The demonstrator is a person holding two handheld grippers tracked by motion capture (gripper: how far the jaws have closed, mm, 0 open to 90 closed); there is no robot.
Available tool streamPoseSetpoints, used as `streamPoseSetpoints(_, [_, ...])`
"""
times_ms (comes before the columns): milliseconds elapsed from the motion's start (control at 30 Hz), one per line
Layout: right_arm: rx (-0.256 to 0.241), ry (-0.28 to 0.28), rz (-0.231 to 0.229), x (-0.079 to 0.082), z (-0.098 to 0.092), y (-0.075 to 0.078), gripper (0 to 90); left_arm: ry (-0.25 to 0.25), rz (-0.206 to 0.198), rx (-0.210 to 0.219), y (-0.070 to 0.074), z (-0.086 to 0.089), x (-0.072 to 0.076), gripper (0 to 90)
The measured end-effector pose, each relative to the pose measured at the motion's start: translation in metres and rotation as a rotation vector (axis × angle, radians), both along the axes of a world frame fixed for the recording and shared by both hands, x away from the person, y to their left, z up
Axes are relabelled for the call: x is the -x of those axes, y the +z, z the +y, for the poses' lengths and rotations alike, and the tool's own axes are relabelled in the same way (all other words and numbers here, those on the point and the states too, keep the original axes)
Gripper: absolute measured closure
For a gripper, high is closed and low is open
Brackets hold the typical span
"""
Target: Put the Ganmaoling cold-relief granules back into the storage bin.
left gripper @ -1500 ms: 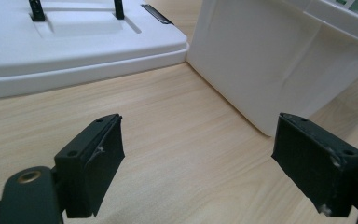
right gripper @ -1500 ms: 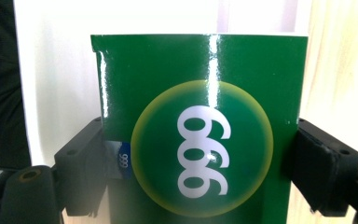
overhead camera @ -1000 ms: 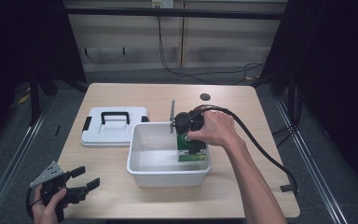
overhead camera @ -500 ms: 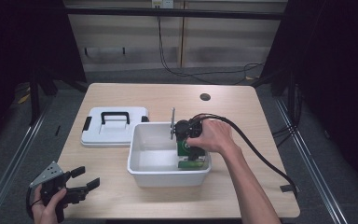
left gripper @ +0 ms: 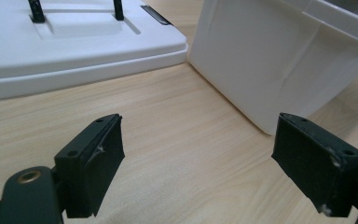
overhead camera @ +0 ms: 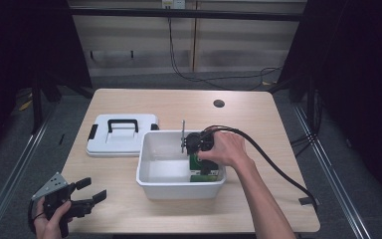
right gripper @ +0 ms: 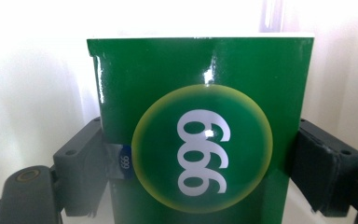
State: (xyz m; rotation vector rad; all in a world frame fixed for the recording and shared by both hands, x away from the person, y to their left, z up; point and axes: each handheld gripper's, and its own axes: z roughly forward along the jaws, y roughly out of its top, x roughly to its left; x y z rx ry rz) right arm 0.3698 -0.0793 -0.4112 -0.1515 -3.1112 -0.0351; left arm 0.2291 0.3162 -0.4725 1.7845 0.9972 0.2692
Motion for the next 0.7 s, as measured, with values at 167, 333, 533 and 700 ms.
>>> streamPoseSetpoints(167, [0.014, 0.002, -0.001, -0.0003, 0.0025, -0.0062, 14.7, -0.001, -0.003, -0.001, 0.0002, 0.0003, 0.0003, 15.8])
streamPoseSetpoints(333, [0.023, -0.005, -0.004, 0.0001, 0.0037, -0.007, 14.3, -0.001, -0.003, 0.001, 0.0003, 0.0003, 0.0004, 15.9])
streamPoseSetpoints(533, [0.035, -0.011, 0.005, -0.001, 0.0041, -0.0078, 13.2, 0.0, -0.002, 0.0, 0.0003, 0.0003, 0.0004, 15.9])
streamPoseSetpoints(700, [0.035, 0.007, -0.006, 0.0003, 0.0035, -0.007, 13.2, -0.003, -0.003, -0.001, 0.0002, 0.0001, 0.0005, 15.9])
